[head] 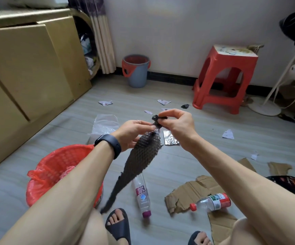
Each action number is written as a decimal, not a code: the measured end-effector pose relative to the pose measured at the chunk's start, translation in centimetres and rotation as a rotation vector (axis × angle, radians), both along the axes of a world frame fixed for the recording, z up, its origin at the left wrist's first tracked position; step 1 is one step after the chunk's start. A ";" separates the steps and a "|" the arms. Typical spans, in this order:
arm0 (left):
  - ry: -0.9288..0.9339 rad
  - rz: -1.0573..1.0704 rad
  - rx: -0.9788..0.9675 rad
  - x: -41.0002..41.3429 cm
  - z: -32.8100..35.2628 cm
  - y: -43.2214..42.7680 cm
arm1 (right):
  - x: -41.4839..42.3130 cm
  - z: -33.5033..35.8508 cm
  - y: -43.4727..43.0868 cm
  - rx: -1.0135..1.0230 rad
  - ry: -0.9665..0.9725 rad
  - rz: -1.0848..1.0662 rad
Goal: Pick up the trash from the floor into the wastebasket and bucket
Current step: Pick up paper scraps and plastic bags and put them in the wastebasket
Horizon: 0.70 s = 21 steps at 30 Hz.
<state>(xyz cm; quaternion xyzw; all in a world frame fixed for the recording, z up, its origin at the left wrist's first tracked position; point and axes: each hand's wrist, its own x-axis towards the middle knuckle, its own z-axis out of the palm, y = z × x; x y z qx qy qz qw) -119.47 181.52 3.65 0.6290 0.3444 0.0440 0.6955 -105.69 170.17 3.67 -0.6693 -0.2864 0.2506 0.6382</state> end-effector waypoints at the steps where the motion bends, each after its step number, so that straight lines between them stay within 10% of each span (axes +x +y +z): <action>1: 0.030 -0.025 0.009 -0.1 -0.2 0.2 | 0.2 -0.1 -0.1 -0.026 -0.089 -0.036; 7: 0.410 -0.111 0.485 -1.0 -1.6 1.1 | 1.7 0.5 -0.9 0.037 -0.274 -0.237; 12: -0.028 0.367 -0.039 -0.5 -1.4 2.0 | 0.3 0.4 -0.7 0.107 0.189 0.049; 21: -0.149 0.187 -0.135 0.6 0.8 -0.4 | -0.8 -0.8 0.4 -0.076 -0.040 0.073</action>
